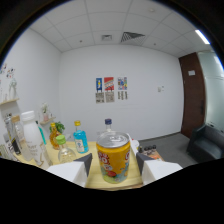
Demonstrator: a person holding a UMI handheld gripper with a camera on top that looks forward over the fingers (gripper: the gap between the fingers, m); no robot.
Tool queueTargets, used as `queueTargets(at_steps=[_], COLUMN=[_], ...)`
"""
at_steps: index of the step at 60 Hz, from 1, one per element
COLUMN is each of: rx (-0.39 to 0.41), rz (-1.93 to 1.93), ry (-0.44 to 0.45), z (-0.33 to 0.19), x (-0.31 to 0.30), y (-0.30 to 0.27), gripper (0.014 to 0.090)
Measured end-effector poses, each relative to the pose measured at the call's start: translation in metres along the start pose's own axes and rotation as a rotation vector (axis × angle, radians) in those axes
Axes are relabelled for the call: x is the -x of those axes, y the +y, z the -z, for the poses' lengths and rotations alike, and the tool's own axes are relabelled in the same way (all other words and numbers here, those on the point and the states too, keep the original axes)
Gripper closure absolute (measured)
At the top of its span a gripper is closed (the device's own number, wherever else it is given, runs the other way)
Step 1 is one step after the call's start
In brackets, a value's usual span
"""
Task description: Make me a cup of Vodka Sunrise.
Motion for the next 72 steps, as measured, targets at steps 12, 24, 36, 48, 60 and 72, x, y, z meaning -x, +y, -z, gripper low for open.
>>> queueTargets(at_steps=[12,24,36,48,60,72], rx=[0.003,0.013,-0.062,-0.079,0.011,0.107], rz=[-0.002,0.01,0.054,0.016,-0.036,-0.002], ry=[-0.003,0.01,0.008,-0.02,-0.044,-0.078], z=[-0.016,-0.012,0.025,0.079,0.107,0.099], x=[0.002,0.003,0.012,0.033,0.059,0.083], y=[0.002,0.003,-0.021,-0.003,0.081,0.163], gripper=[0.0507,0.0526,0.0533,0.0535,0.0537,0.0537])
